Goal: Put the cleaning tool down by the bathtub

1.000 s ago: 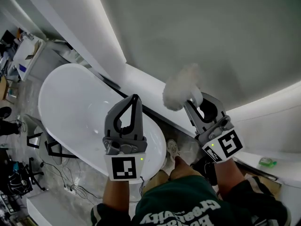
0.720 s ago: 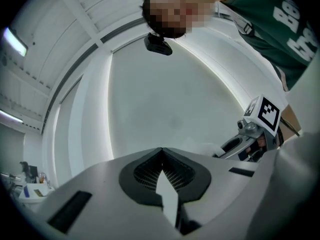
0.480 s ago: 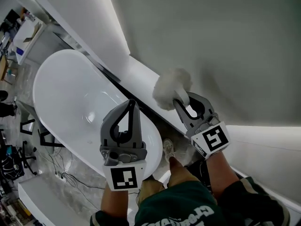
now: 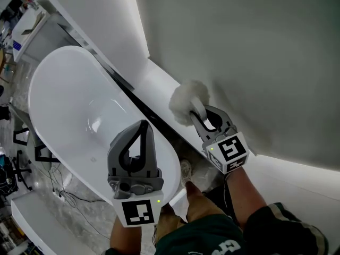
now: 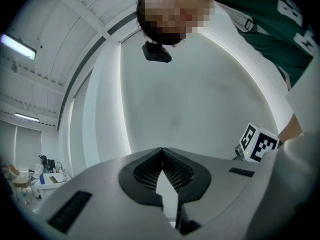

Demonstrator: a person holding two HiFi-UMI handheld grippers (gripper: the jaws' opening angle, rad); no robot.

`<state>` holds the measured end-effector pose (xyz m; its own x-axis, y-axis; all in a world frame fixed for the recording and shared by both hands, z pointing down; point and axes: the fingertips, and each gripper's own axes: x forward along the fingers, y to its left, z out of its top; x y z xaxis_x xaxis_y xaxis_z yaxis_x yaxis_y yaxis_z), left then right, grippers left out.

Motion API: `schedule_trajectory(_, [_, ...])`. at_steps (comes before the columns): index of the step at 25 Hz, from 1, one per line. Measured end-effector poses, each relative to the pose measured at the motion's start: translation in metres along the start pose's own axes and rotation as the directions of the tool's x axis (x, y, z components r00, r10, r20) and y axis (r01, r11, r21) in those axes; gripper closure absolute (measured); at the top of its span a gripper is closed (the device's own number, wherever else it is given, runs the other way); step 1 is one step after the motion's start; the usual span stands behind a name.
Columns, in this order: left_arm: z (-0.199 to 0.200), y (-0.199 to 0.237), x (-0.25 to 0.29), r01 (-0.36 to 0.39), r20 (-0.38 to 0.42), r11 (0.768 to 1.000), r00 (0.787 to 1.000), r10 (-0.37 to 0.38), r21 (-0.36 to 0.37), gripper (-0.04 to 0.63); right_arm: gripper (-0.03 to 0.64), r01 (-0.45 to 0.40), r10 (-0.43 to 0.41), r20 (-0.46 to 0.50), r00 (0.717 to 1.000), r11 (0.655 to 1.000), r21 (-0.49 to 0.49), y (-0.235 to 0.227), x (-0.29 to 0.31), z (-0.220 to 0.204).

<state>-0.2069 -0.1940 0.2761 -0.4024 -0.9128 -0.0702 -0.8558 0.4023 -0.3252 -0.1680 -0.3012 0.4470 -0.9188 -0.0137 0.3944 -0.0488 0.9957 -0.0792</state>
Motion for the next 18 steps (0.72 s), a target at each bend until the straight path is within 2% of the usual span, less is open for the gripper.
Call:
schedule_trajectory(6, [-0.027, 0.004, 0.000, -0.012, -0.034, 0.999, 0.999, 0.011, -0.030, 0.586, 0.525, -0.021, 0.019, -0.118, 0.993, 1.000, -0.016, 0.007, 0.033, -0.038])
schedule_trajectory(11, [-0.057, 0.011, 0.001, -0.027, -0.070, 0.998, 0.997, 0.023, -0.051, 0.586, 0.525, -0.033, 0.029, -0.230, 0.973, 0.999, -0.013, 0.006, 0.067, -0.073])
schedule_trajectory(18, [-0.085, 0.004, -0.011, -0.043, -0.107, 0.996, 0.994, 0.034, -0.084, 0.586, 0.525, -0.042, 0.035, -0.330, 0.943, 0.999, -0.012, 0.002, 0.096, -0.116])
